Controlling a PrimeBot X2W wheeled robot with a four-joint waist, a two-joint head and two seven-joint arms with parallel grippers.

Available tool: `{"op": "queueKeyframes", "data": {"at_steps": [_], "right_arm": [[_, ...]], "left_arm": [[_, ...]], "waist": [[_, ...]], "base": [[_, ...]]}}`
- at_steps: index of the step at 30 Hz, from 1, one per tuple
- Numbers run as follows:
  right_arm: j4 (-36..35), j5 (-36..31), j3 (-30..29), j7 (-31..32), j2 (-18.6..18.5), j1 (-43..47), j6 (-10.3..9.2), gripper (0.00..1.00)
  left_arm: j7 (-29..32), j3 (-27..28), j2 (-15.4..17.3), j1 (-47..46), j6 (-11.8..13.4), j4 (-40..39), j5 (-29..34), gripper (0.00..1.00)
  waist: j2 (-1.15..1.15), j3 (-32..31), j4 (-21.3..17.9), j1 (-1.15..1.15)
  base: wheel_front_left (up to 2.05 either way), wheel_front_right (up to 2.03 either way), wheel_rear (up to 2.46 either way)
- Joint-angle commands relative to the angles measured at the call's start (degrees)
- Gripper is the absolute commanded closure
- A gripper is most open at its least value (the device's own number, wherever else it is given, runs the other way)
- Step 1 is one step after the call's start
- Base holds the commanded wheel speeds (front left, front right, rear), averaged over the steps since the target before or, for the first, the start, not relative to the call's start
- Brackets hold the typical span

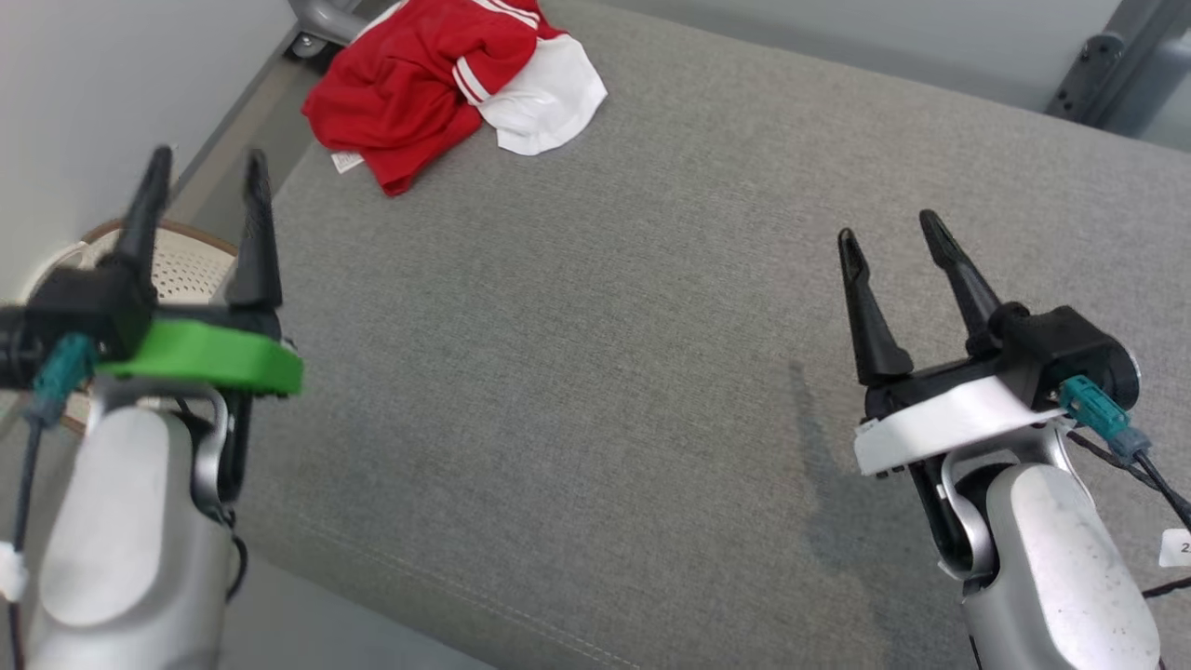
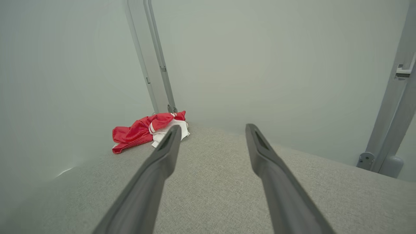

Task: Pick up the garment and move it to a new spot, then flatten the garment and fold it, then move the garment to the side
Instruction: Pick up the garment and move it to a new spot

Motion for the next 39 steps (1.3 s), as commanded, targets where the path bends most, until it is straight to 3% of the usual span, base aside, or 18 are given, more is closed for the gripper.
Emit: {"op": "queueKeyframes", "data": {"at_steps": [1,10,18,32,37,38,39], "right_arm": [[-1.2,-0.9,-0.3,0.6,-0.3,-1.1,0.0,0.0],[-9.5,-4.2,-0.8,3.9,-0.3,-4.0,0.0,0.0],[-18.4,-6.1,-1.8,6.0,-0.3,-5.1,0.0,0.0],[-31.1,-8.7,-2.5,9.8,-1.3,-4.8,0.0,0.0],[-31.9,-8.9,-2.7,9.8,-1.2,-4.5,0.0,0.0],[-31.9,-8.8,-2.7,9.7,-1.2,-4.6,0.0,0.0],[-31.8,-8.7,-2.7,9.6,-1.1,-4.7,0.0,0.0]], "left_arm": [[1.0,-0.3,1.2,-3.9,-0.4,1.6,0.7,0.0],[7.1,1.7,8.4,-26.3,-1.2,15.3,0.1,0.0],[10.7,1.5,12.6,-37.5,-1.7,26.2,0.1,0.0],[17.3,-4.3,15.5,-44.0,-2.6,39.3,-2.4,0.0],[19.5,-4.9,16.4,-45.8,-0.9,43.5,-1.8,0.0],[20.4,-5.1,16.2,-46.1,-0.9,44.2,-2.0,0.07],[21.3,-5.3,16.1,-46.3,-1.2,44.9,-2.1,0.39]], "waist": [[0.0,6.0,-5.9,0.0],[0.0,14.9,-15.2,0.0],[0.0,22.0,-20.5,0.0],[0.0,29.7,-23.1,0.0],[0.0,30.4,-23.2,0.0],[0.0,30.4,-23.2,0.0],[0.0,30.3,-23.2,0.0]], "base": [[0.0,0.0,0.0],[0.0,0.0,0.0],[0.0,0.0,0.0],[0.0,0.0,0.0],[0.0,0.0,0.0],[0.0,0.0,0.0],[0.0,0.0,0.0]]}}
